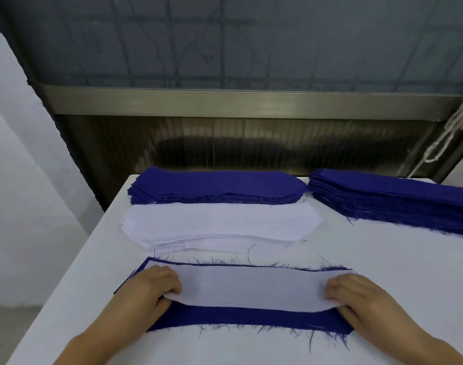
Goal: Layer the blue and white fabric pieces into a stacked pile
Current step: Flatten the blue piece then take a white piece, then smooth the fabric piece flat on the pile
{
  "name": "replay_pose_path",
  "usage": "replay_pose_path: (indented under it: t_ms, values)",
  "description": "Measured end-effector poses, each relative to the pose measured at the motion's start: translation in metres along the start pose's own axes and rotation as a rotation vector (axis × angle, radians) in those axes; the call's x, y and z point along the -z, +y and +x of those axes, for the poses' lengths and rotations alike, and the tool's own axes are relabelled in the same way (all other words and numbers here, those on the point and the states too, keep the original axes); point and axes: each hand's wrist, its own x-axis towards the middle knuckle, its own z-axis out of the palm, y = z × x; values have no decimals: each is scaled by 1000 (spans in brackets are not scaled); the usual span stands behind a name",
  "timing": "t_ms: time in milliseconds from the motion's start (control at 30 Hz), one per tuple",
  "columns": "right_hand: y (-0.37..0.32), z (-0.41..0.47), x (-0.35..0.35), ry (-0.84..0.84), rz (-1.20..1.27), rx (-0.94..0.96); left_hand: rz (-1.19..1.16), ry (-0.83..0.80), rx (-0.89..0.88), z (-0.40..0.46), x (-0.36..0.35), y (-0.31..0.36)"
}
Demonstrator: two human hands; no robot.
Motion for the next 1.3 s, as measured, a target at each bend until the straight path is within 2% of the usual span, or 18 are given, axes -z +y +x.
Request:
replay_pose_path:
  t_ms: [367,533,633,733,833,967,1100,1167,1300]
  values:
    - [-6,3,17,-127,107,-27,75,-69,7,1,5,4]
    - [-5,8,17,-113,20,-44,26,-156,7,-4,13,1]
    - [3,24,18,-147,-63,-145,5,-217,77,4,18,-9]
    - [4,47,20,-107,-2,-270,86,-145,116,22,17,-8]
    - [3,87,12,-27,113,-273,110,10,64,59,8,7]
    - [10,141,-11,-122,177,-300,31,98,32,121,-8,28]
    - [23,160,-25,-292,214,-351,-57,0,93,161,-21,33]
    - [28,163,-27,-293,243,-342,-136,-58,132,169,-23,30]
    - [32,169,-31,-273,338,-401,-204,-68,182,177,-28,24]
